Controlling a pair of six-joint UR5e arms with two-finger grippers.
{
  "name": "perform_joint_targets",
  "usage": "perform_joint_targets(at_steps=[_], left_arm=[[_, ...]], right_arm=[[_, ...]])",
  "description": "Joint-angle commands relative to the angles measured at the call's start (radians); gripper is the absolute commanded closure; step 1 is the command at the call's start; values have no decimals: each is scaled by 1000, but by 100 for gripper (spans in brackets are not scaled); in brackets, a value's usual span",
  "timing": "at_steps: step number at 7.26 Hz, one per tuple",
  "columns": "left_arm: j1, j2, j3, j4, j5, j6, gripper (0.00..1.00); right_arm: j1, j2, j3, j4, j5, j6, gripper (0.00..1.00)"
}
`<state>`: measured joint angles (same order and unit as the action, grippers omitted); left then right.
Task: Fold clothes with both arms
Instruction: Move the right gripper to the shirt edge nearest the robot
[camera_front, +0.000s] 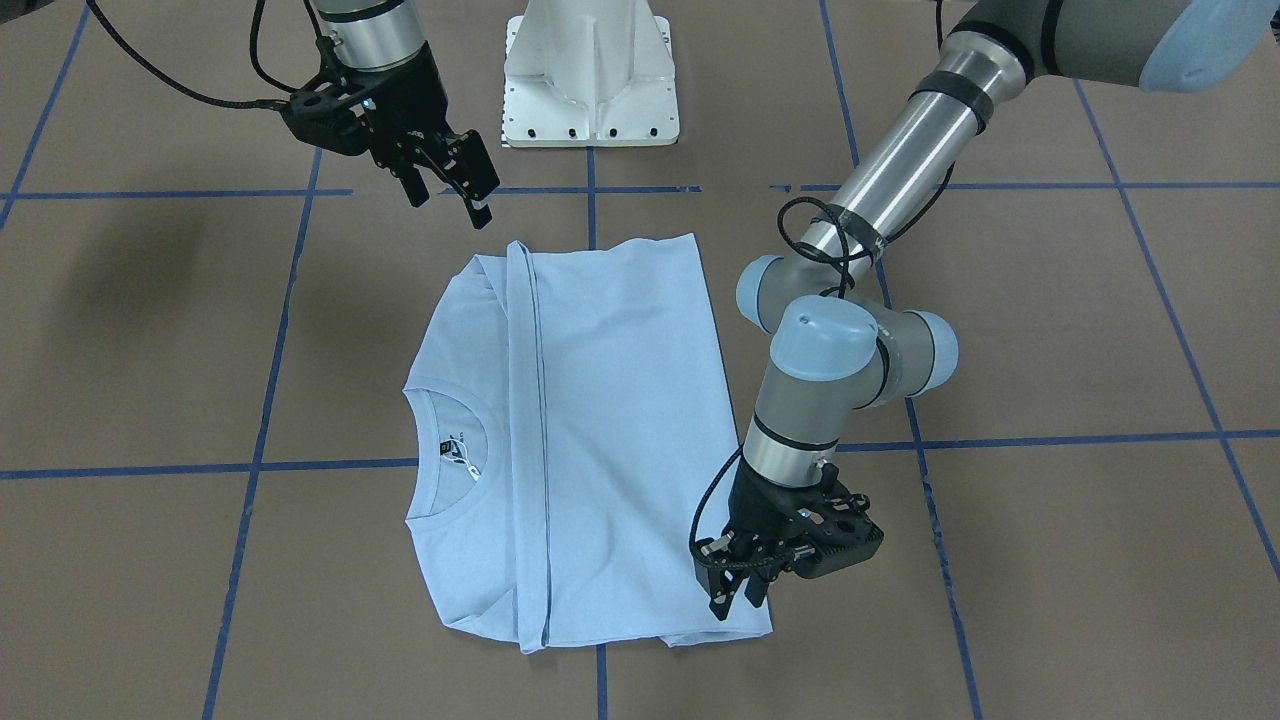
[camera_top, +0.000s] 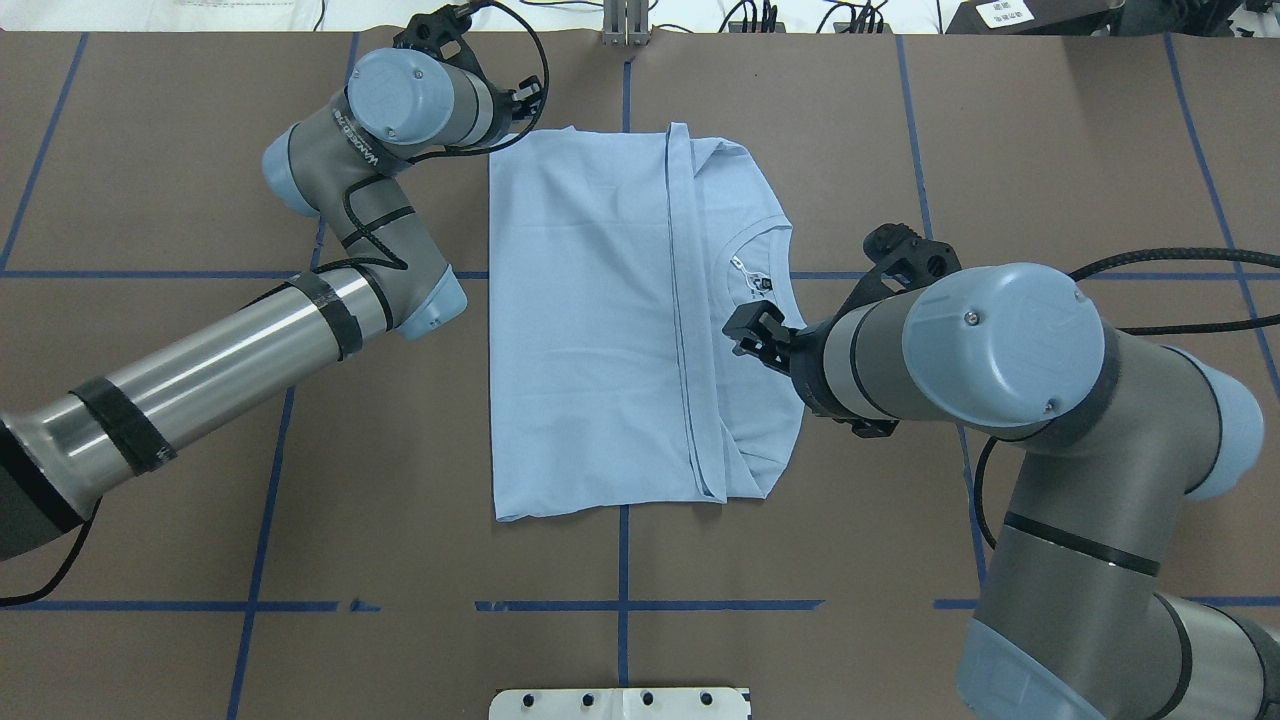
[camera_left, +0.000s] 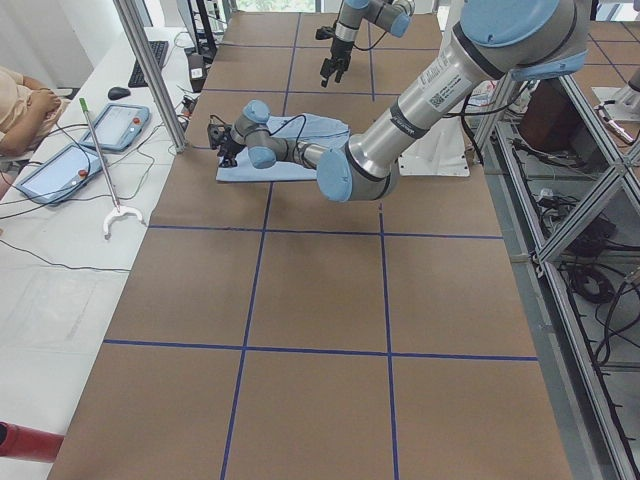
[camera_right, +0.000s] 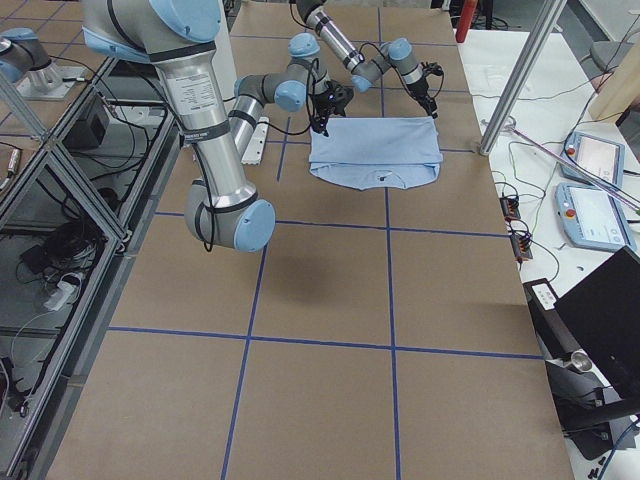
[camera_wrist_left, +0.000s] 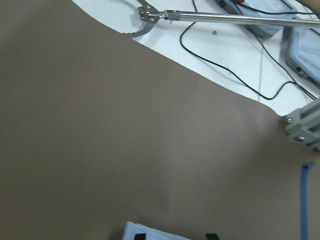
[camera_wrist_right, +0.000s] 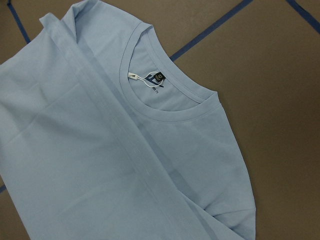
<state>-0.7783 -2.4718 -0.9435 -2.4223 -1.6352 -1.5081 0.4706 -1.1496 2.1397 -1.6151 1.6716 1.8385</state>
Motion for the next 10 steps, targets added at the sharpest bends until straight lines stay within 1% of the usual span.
perform_joint_targets(at_steps=[1, 2, 3, 4, 5, 9, 10], left_arm=[[2, 199, -287, 100, -84, 8, 49], [2, 244, -335, 92, -98, 9, 49], [4, 243, -336, 92, -98, 9, 49], [4, 250, -337, 92, -97, 9, 49], [4, 251, -336, 91, -97, 9, 49], [4, 257, -330, 86, -97, 9, 49], [4, 258, -330, 86, -97, 9, 49]], right_arm=[[-41, 8, -56, 1, -28, -198, 7], [-85, 11, -85, 1, -94, -306, 20], [-142, 10, -92, 0, -177, -428, 27], [-233, 2, -113, 3, -337, -558, 43], [-274, 10, -132, 3, -405, -634, 42], [-287, 14, -162, 3, -409, -771, 43], [-283, 14, -164, 30, -408, -786, 43]])
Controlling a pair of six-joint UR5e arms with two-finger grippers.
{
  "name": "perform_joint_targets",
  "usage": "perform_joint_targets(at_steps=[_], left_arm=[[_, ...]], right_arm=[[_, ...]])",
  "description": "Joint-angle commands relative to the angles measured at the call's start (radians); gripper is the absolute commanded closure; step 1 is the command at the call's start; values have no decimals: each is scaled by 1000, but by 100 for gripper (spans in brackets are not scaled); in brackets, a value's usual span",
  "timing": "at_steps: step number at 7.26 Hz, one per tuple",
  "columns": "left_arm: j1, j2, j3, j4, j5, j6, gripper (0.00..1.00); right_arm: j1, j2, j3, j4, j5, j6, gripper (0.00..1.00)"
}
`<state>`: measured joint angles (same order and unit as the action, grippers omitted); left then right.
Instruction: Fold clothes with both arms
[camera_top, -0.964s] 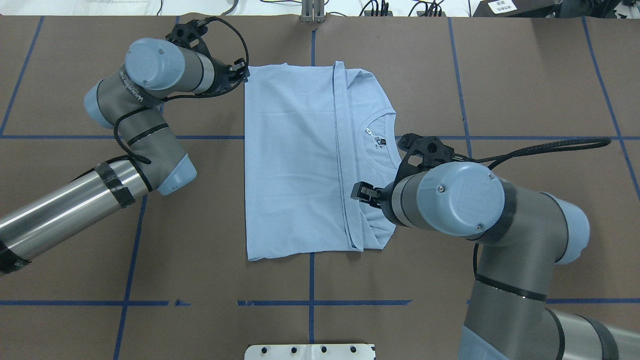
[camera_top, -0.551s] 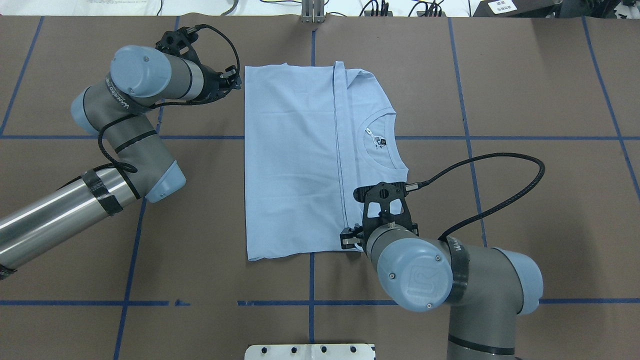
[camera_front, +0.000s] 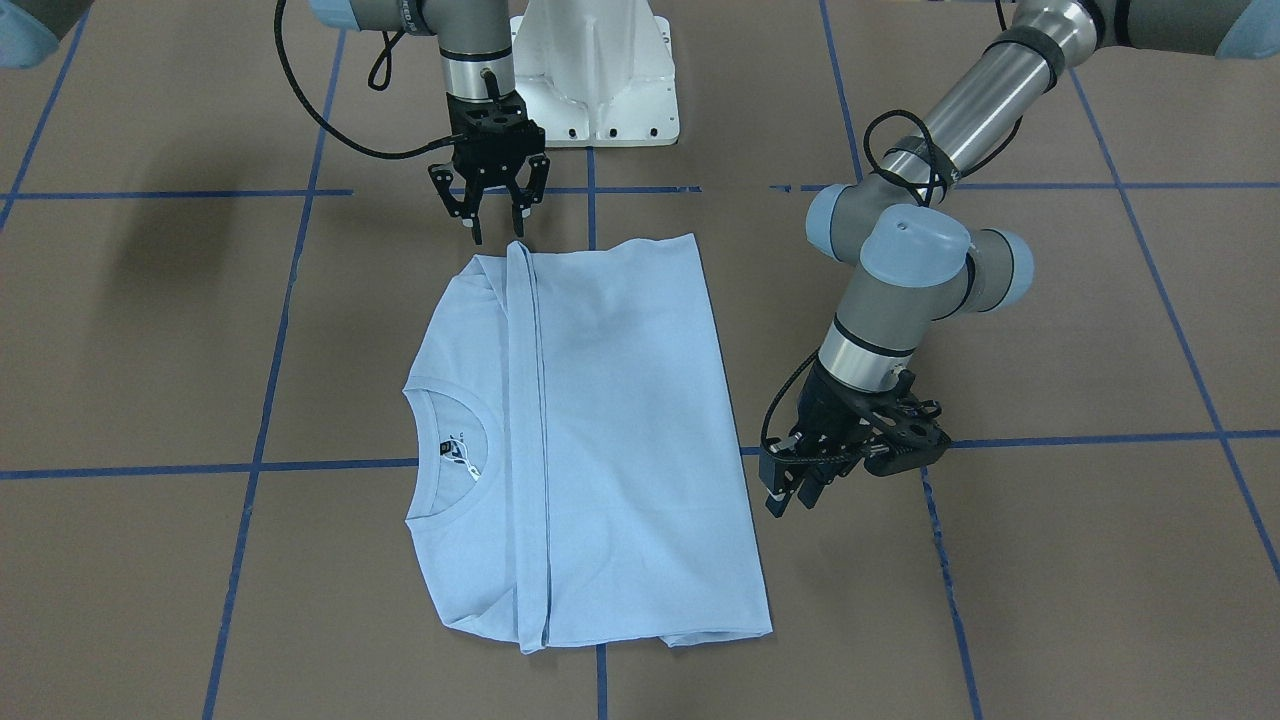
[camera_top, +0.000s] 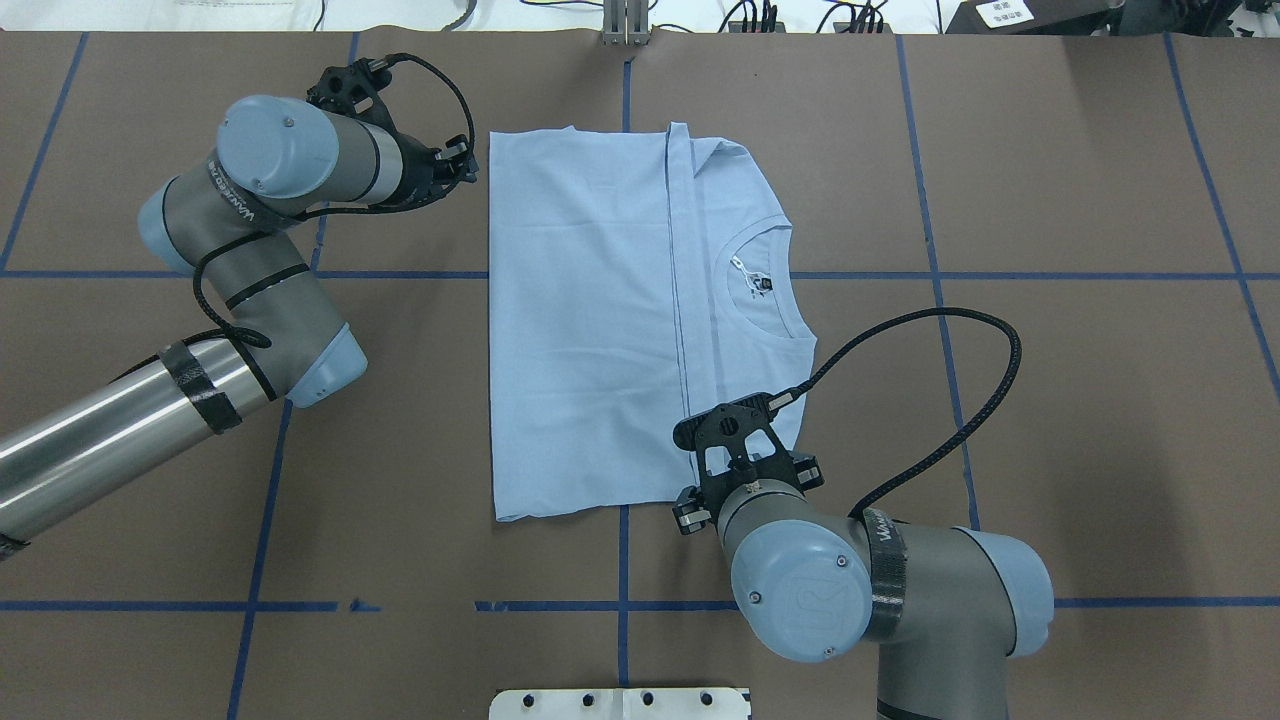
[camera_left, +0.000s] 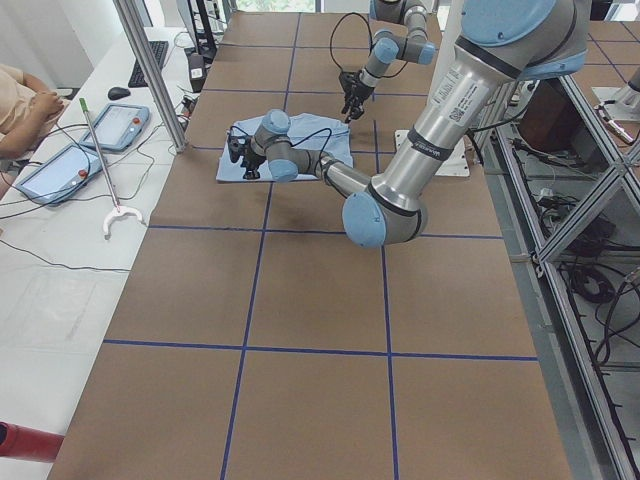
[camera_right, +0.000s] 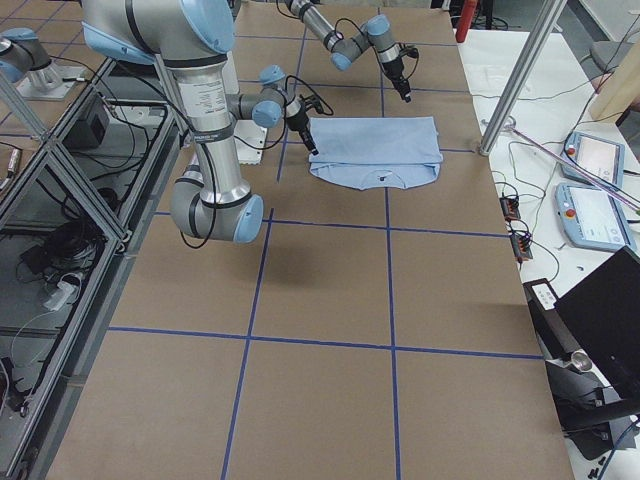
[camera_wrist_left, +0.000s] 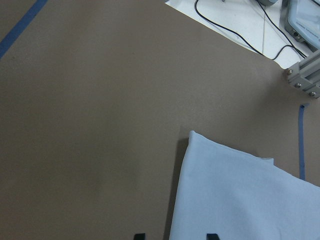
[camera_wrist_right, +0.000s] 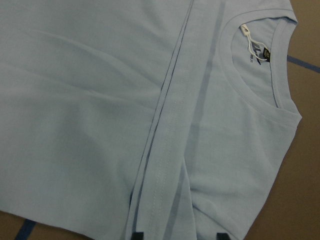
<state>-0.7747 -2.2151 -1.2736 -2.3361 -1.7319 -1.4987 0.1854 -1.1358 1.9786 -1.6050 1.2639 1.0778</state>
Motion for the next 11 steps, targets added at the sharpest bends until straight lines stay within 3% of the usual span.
perform_joint_targets(at_steps=[1, 3, 5, 6, 8, 11], left_arm=[[0, 2, 0, 0, 0, 0, 49], [0, 0, 0, 3, 0, 0, 49], [0, 2, 0, 6, 0, 0, 49], [0, 2, 0, 7, 0, 0, 49], [0, 0, 0, 11, 0, 0, 49], [0, 0, -1, 14, 0, 0, 49]], right_arm=[[2, -7, -48, 108, 6, -41, 43], [-4, -12, -140, 270, 6, -87, 43], [-6, -12, -138, 283, 8, -108, 46], [-7, -13, -139, 281, 8, -108, 56], [-4, -16, -141, 281, 8, -105, 100], [14, -22, -130, 283, 14, -107, 100]])
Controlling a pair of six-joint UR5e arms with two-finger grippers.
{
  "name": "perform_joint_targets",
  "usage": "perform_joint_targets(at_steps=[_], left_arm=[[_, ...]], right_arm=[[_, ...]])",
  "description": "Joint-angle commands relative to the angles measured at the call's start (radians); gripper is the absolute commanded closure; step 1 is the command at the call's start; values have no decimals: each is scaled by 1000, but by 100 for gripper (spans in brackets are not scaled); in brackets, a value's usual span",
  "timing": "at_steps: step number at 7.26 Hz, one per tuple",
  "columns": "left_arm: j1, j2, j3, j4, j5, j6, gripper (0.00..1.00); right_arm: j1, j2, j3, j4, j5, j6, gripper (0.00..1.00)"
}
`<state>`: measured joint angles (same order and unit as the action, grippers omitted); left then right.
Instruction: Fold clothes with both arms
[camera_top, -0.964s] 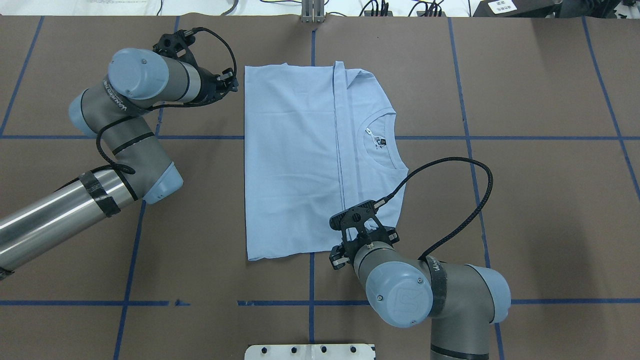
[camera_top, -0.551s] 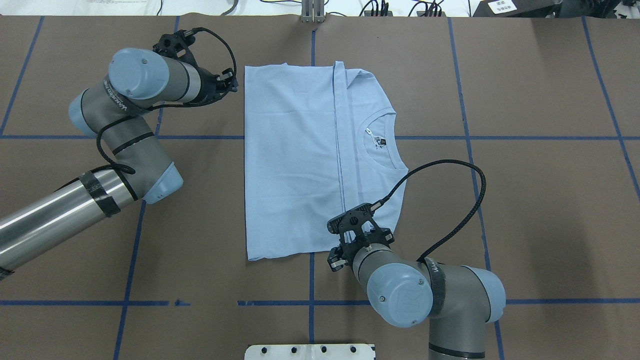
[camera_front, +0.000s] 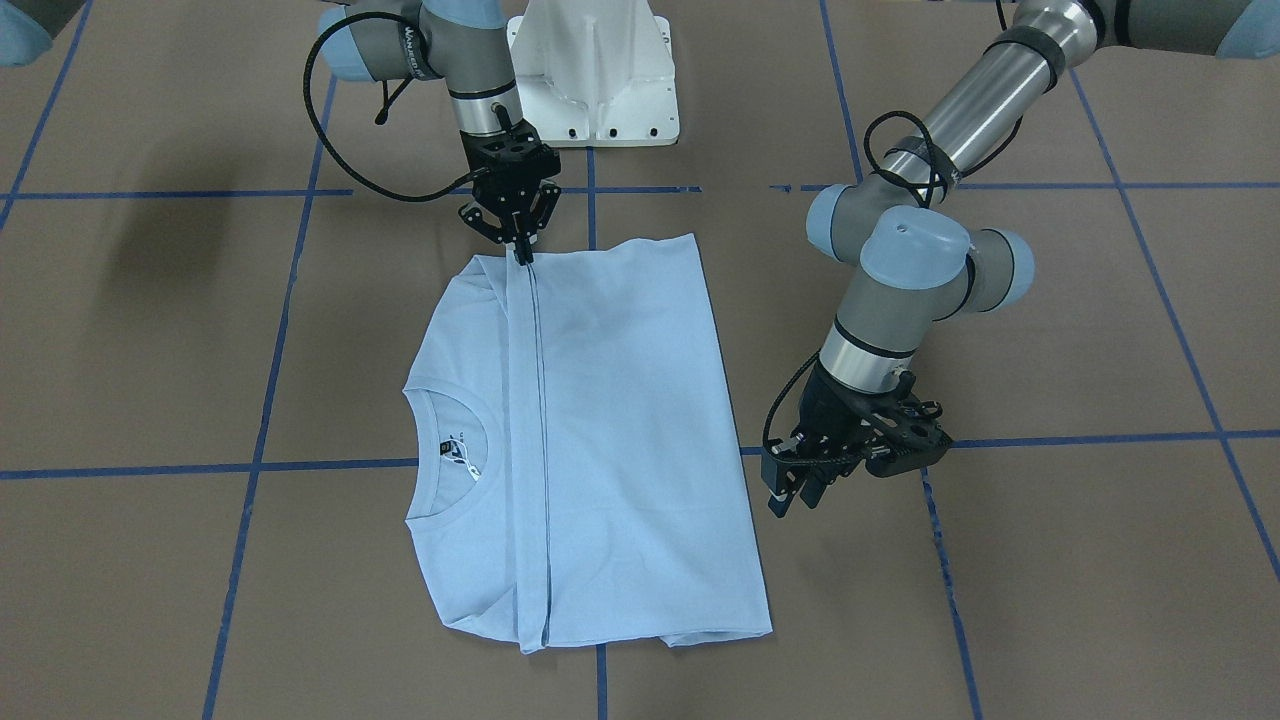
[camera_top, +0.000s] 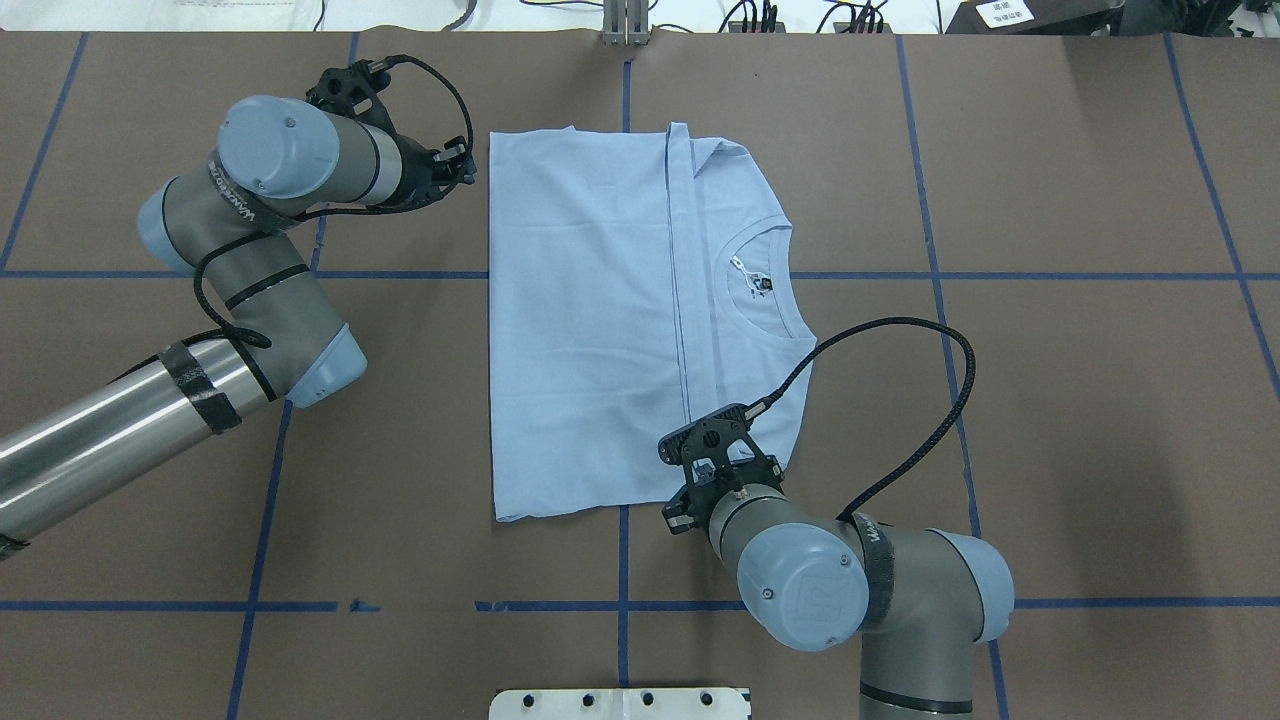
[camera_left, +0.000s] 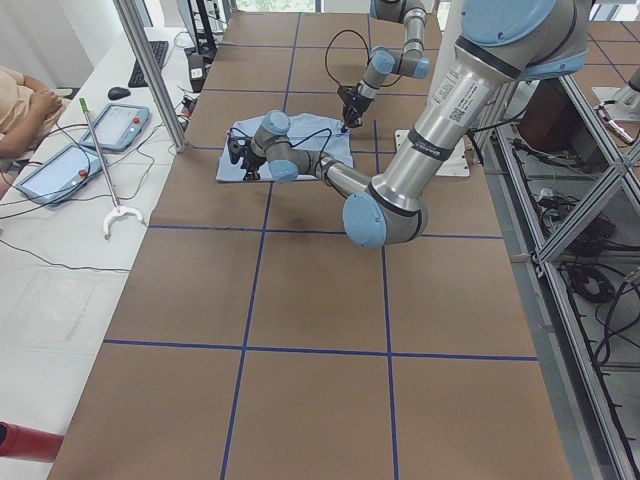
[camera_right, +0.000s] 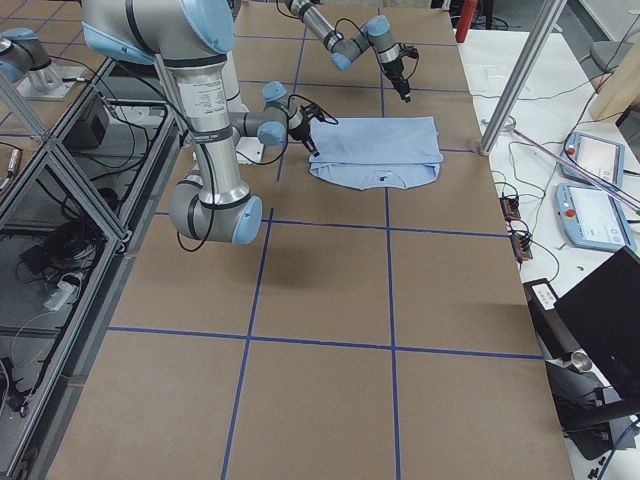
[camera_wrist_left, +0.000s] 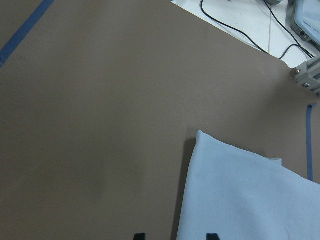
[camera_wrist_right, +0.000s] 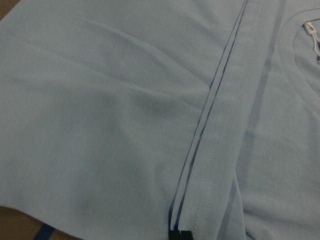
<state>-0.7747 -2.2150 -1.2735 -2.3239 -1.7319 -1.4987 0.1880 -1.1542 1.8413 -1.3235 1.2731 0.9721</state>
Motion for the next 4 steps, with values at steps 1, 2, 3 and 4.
perform_joint_targets(at_steps=[1, 2, 3, 4], left_arm=[[0, -2, -3, 1, 0, 0, 49], [0, -2, -6, 3, -2, 0, 49], [0, -11, -7, 3, 0, -2, 49], [0, -14, -9, 4, 0, -3, 49]], right_arm=[[30, -24, 24, 1, 29, -3, 100], [42, -68, 54, 3, 54, -1, 100], [41, -87, 70, 1, 54, 16, 100], [41, -117, 79, 3, 55, 67, 100]])
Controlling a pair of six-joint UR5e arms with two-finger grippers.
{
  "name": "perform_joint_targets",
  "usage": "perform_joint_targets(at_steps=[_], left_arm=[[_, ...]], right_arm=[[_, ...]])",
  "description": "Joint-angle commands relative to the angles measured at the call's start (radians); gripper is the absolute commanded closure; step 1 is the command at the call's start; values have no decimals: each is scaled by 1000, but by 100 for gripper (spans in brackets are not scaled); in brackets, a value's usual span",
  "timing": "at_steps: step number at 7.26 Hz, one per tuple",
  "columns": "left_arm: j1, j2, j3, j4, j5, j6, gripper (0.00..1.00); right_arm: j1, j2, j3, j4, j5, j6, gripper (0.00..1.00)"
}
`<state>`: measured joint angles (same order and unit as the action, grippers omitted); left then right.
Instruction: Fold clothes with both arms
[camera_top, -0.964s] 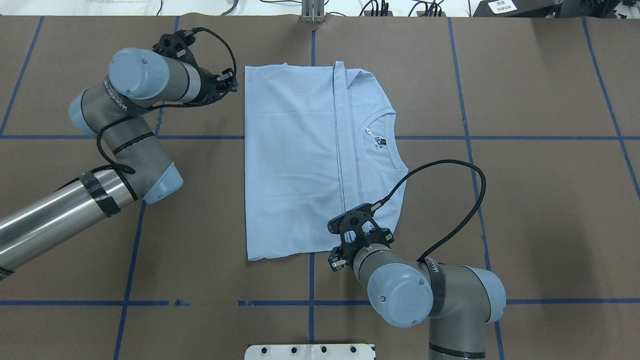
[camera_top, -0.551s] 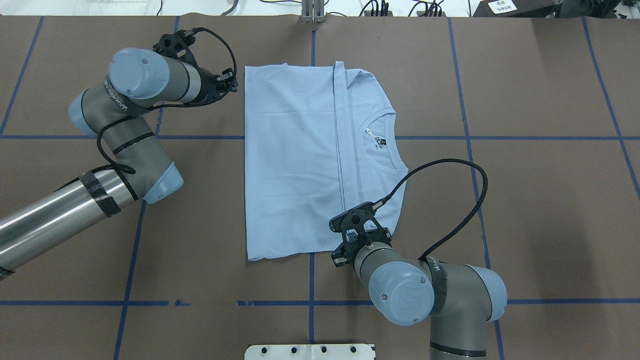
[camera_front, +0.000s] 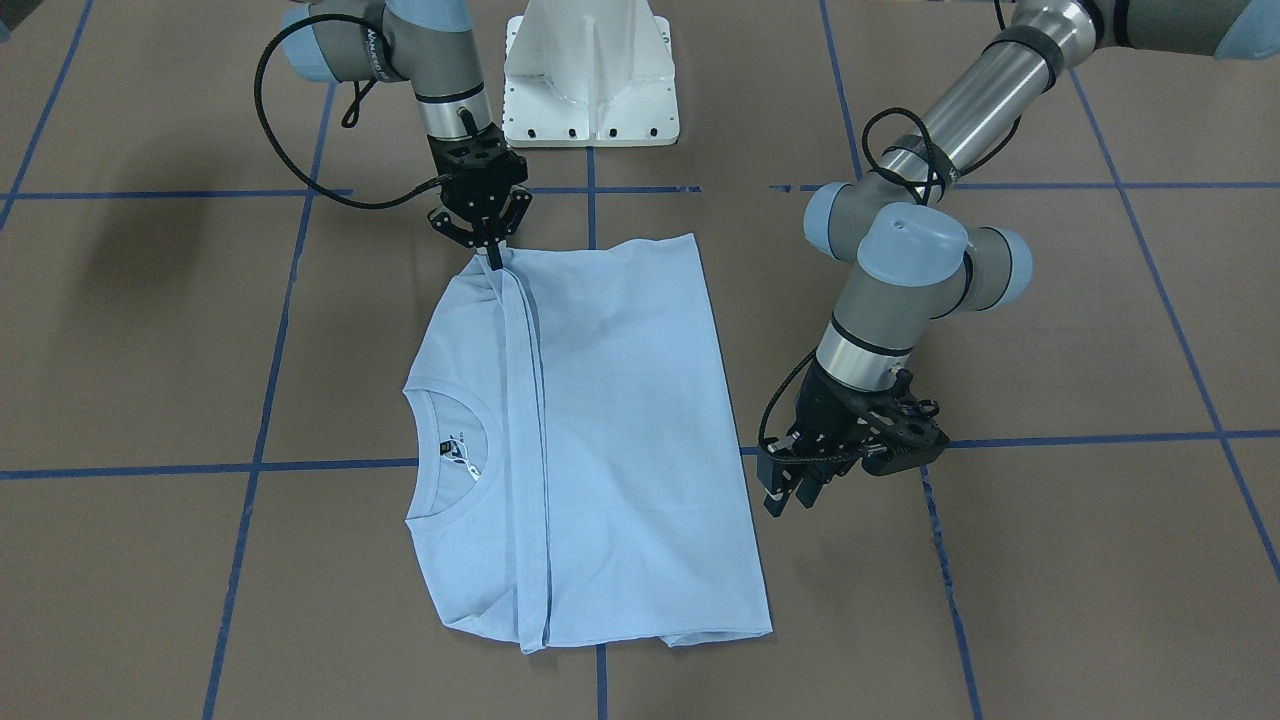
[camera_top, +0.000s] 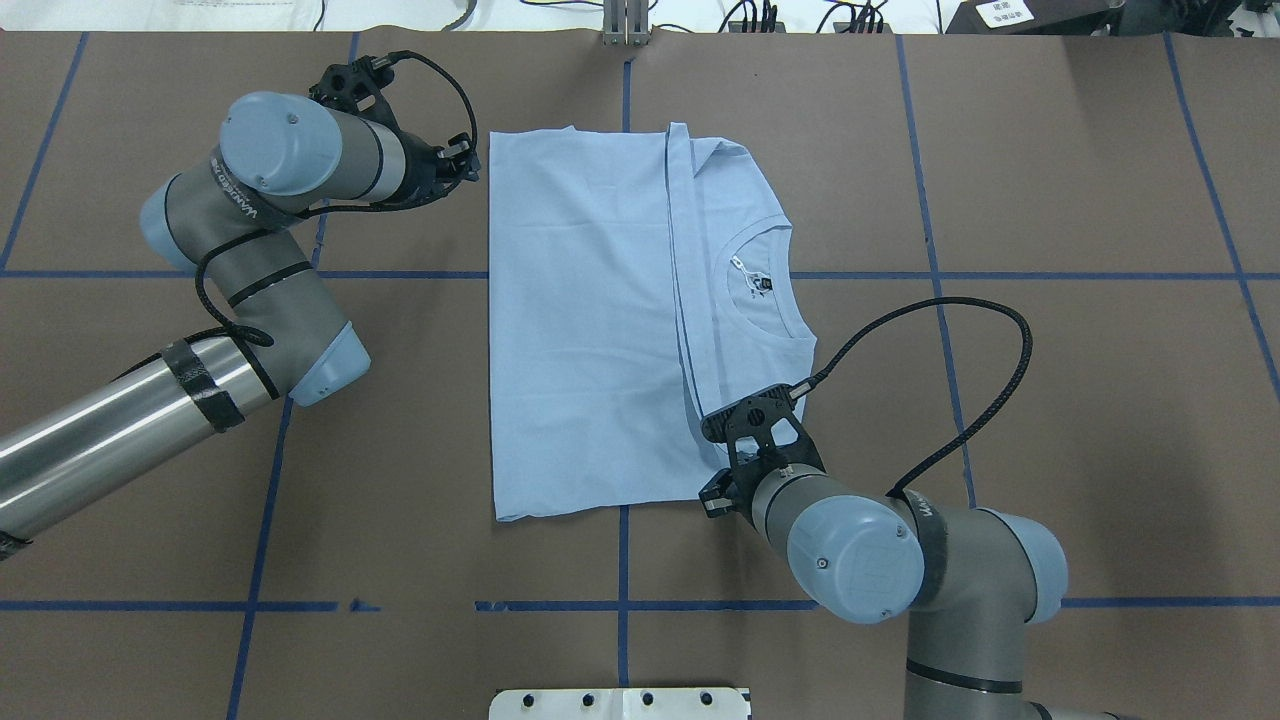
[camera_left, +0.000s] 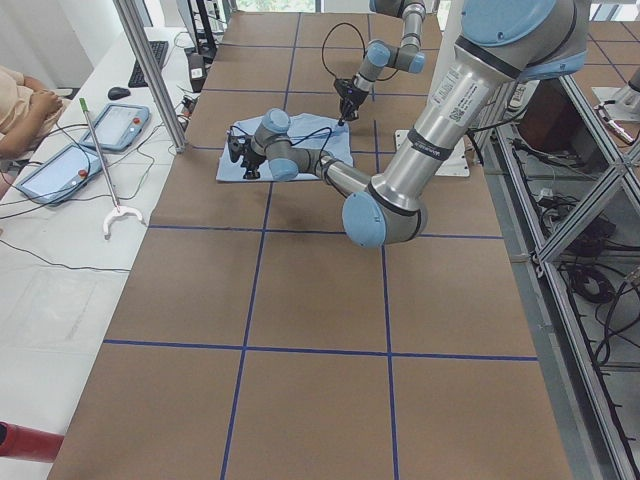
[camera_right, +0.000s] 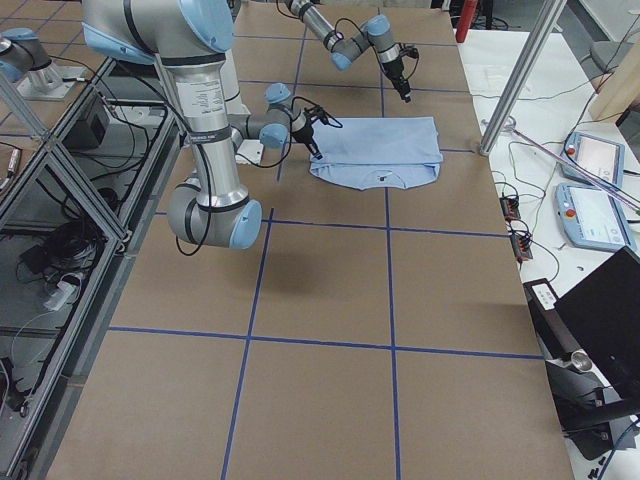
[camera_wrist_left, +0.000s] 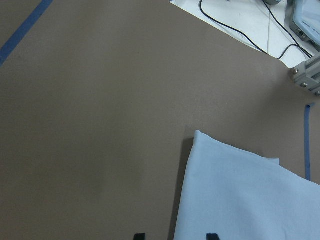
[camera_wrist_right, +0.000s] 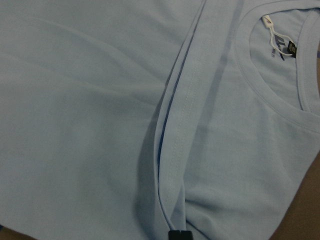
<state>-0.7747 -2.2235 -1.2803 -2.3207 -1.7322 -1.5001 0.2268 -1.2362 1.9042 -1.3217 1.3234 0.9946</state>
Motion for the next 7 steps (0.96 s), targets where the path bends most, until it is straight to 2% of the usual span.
perform_joint_targets(at_steps=[1, 5, 7], left_arm=[[0, -5, -2, 1, 0, -2, 49], [2, -7, -2, 1, 0, -3, 49], [2, -7, -2, 1, 0, -3, 49]], right_arm=[[-1, -58, 39, -1, 7, 73, 100], [-1, -71, 32, -2, 8, 117, 100], [3, -74, 45, -1, 39, 118, 82]])
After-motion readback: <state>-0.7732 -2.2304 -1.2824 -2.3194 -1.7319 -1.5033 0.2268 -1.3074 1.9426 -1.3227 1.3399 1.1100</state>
